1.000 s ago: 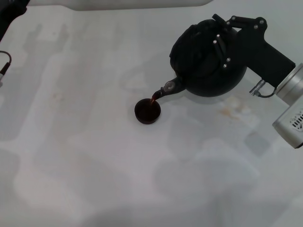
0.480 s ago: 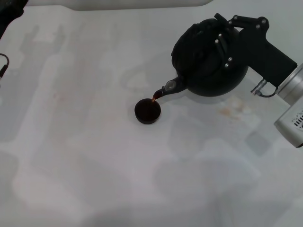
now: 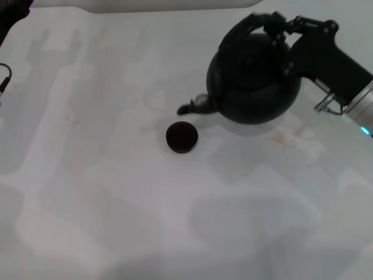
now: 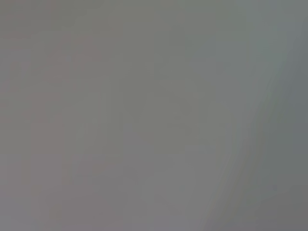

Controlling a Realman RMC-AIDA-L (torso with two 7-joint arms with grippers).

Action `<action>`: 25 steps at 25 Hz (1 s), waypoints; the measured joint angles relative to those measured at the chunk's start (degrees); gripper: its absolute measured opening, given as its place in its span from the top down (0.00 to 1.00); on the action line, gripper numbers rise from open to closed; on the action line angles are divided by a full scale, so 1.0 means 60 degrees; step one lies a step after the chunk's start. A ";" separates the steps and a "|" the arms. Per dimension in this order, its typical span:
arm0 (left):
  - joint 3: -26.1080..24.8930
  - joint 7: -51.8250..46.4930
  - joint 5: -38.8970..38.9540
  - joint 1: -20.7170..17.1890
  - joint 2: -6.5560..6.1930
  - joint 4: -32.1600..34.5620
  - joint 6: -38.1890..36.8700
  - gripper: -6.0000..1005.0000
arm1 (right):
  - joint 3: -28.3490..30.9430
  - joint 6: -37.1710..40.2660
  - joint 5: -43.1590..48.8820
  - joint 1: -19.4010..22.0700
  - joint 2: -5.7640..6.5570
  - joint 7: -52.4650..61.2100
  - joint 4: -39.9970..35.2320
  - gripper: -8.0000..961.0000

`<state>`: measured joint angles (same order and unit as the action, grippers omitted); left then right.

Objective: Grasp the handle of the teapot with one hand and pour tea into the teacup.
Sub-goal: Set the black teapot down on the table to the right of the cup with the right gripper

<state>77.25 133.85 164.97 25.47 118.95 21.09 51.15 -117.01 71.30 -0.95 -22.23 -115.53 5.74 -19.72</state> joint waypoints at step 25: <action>0.0045 0.0024 0.0073 0.0019 0.0023 -0.0024 0.0108 0.23 | -0.0341 0.1444 -0.1549 0.1302 0.0014 0.2823 0.1780 0.84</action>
<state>77.52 134.00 165.41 25.58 119.09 20.94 51.80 -119.05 79.96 -10.24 -14.42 -115.45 22.68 -9.04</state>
